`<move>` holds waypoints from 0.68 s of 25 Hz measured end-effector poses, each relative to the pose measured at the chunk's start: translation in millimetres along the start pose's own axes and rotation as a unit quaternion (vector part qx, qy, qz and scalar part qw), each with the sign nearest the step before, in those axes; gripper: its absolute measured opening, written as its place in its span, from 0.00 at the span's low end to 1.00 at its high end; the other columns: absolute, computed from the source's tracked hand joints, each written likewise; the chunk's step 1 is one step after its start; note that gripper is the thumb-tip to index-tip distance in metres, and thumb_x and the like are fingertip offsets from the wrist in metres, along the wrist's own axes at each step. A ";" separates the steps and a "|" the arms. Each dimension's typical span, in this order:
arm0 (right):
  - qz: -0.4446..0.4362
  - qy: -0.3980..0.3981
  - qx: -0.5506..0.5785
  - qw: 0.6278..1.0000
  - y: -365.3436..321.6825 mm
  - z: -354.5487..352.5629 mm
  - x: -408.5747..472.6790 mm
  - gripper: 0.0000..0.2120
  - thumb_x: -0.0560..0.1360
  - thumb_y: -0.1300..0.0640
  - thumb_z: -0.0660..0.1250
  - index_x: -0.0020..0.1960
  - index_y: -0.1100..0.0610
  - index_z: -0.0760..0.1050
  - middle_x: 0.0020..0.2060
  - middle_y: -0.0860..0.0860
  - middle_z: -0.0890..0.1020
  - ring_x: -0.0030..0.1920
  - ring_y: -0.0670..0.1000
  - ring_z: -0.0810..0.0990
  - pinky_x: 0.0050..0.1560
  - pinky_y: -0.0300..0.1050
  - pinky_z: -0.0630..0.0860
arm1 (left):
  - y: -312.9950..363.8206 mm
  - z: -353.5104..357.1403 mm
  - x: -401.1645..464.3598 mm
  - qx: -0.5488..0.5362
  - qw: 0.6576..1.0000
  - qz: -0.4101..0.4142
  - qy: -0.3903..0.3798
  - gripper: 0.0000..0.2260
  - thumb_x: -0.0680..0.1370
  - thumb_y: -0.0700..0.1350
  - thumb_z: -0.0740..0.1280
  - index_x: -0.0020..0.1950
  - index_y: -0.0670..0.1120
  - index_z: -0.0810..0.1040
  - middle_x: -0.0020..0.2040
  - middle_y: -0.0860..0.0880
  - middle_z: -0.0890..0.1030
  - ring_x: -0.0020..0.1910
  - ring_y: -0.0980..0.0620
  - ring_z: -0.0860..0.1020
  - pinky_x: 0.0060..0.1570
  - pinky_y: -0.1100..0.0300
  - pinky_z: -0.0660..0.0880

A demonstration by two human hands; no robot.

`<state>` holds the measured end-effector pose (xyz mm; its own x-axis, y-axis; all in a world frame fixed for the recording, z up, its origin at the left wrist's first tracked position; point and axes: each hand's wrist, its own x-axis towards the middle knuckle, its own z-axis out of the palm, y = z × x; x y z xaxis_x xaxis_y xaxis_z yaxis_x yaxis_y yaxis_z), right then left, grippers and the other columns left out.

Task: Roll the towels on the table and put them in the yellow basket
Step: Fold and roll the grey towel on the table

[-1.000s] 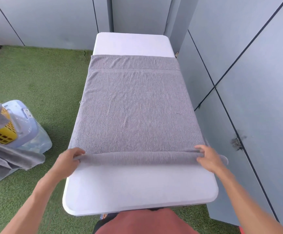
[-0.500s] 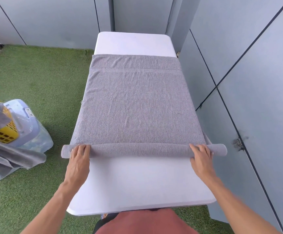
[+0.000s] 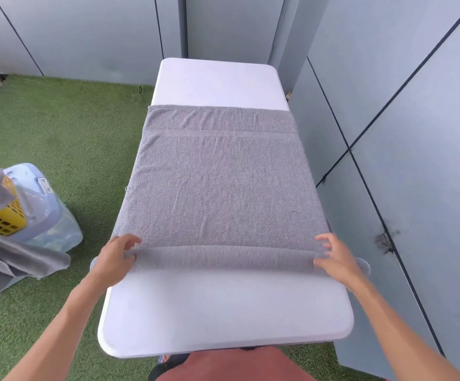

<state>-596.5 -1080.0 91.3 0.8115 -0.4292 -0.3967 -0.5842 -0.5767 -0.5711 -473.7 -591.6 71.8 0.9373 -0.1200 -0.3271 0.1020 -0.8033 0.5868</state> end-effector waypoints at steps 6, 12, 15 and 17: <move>-0.190 0.170 -0.318 0.913 26.6 59.1 -50.3 0.21 0.75 0.52 0.61 0.67 0.58 0.72 0.64 0.54 0.72 0.64 0.58 0.71 0.63 0.54 0.65 | -7.2 47.7 -56.4 0.203 0.946 0.122 0.221 0.22 0.69 0.32 0.71 0.62 0.43 0.77 0.55 0.42 0.74 0.49 0.39 0.71 0.46 0.44 0.71; -0.123 0.104 -0.296 0.942 4.2 47.6 -7.5 0.23 0.71 0.62 0.69 0.65 0.58 0.71 0.59 0.53 0.75 0.65 0.59 0.70 0.66 0.59 0.60 | -3.0 44.1 -25.6 0.249 0.947 0.128 0.159 0.27 0.66 0.34 0.74 0.64 0.41 0.71 0.57 0.42 0.74 0.55 0.39 0.72 0.55 0.45 0.72; -0.118 0.072 -0.296 0.945 -7.1 37.5 0.6 0.21 0.75 0.59 0.65 0.67 0.55 0.69 0.59 0.51 0.75 0.66 0.55 0.68 0.67 0.53 0.56 | 4.3 34.1 -11.6 0.244 0.951 0.132 0.140 0.21 0.66 0.30 0.72 0.56 0.42 0.75 0.48 0.44 0.77 0.49 0.40 0.76 0.48 0.45 0.74; -0.117 0.050 -0.309 0.942 -1.1 35.7 -12.5 0.20 0.76 0.58 0.64 0.68 0.55 0.68 0.60 0.51 0.75 0.66 0.55 0.68 0.66 0.51 0.58 | -0.8 32.2 -22.7 0.241 0.957 0.119 0.108 0.17 0.69 0.31 0.71 0.55 0.42 0.77 0.47 0.44 0.78 0.48 0.40 0.77 0.48 0.46 0.74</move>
<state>-605.5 -1049.2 71.2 0.9318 -0.2856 -0.2240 -0.3122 -0.9454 -0.0937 -505.7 -607.0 54.9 0.9671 -0.2519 -0.0351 -0.2402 -0.9501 0.1992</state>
